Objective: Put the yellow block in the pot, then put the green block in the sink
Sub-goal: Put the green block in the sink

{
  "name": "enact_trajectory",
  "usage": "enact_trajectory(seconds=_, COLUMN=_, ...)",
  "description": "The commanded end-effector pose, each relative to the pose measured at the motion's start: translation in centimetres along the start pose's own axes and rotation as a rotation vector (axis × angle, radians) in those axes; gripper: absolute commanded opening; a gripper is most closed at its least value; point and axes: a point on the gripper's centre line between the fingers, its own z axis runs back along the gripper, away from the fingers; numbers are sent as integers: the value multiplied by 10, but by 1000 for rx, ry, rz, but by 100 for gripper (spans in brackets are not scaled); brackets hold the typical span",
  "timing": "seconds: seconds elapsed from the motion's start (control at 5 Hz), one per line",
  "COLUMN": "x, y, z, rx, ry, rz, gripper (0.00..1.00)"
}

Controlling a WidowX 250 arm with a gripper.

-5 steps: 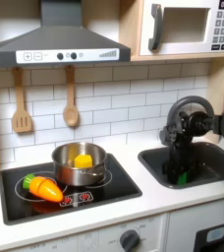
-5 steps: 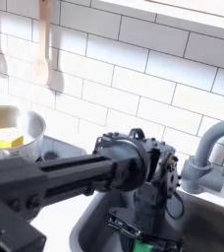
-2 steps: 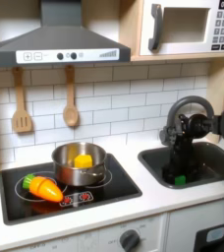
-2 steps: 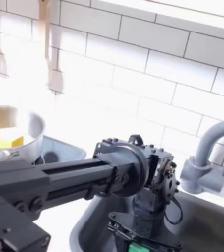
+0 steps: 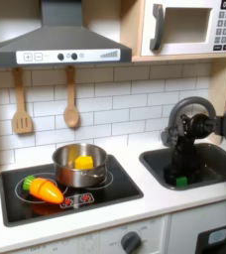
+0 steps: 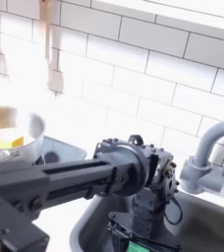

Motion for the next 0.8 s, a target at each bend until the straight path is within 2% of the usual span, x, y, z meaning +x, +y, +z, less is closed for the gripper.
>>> enact_trajectory(seconds=0.0, x=1, y=0, z=40, rx=-16, ry=-90, rz=7, gripper=100)
enact_trajectory(seconds=0.2, x=3, y=0, z=68, rx=-17, ry=-155, rz=5, gripper=100)
enact_trajectory(seconds=0.4, x=-2, y=1, z=88, rx=-32, ry=-201, rz=13, gripper=100)
enact_trajectory(seconds=0.6, x=-4, y=6, z=105, rx=-32, ry=-238, rz=18, gripper=100)
